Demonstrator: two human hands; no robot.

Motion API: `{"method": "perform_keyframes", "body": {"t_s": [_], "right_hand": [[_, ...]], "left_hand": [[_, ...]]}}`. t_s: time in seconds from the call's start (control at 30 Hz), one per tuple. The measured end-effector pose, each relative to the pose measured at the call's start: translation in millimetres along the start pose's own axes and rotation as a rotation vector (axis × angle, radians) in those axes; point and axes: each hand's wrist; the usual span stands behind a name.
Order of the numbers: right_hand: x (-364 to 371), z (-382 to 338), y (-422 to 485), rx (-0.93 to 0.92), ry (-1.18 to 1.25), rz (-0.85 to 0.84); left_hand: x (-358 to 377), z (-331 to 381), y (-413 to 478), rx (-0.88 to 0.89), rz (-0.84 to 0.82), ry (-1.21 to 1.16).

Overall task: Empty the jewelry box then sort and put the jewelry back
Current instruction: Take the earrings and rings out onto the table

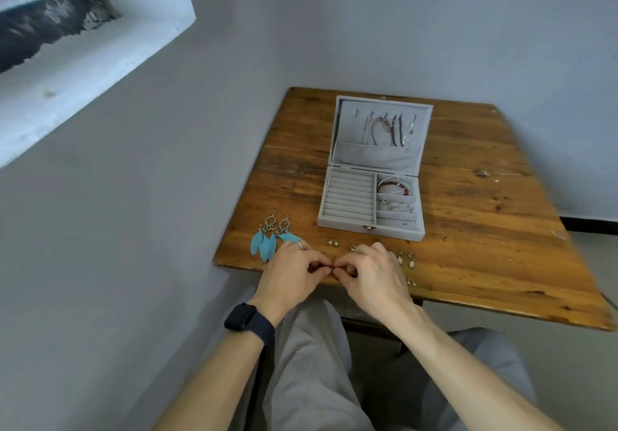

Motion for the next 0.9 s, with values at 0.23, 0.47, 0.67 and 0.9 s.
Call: {"method": "perform_keyframes", "body": {"t_s": [0.23,0.47,0.67,0.9], "right_hand": [[-3.5,0.5,-5.2,-0.003,0.006,-0.019],[-21.5,13.1,-17.9,0.022,0.084,0.052],[-43.8,39.6,-23.8,0.075,0.126,0.113],[-83.3,67.6,24.5,0.085,0.116,0.197]], "left_hand": [[-1.8,1.0,-0.1,-0.001,-0.035,0.016],[-18.1,11.9,-2.3,-0.009,-0.02,0.024],[-38.6,36.0,8.7,0.037,0.031,0.023],[-82.4,57.6,75.6,0.062,0.154,0.019]]}}
Point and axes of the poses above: each hand's wrist, its own y-axis towards the middle knuckle, its own x-axis out of the palm, z = x × y, and after that the axes turned 14 degrees about -z, right-handed
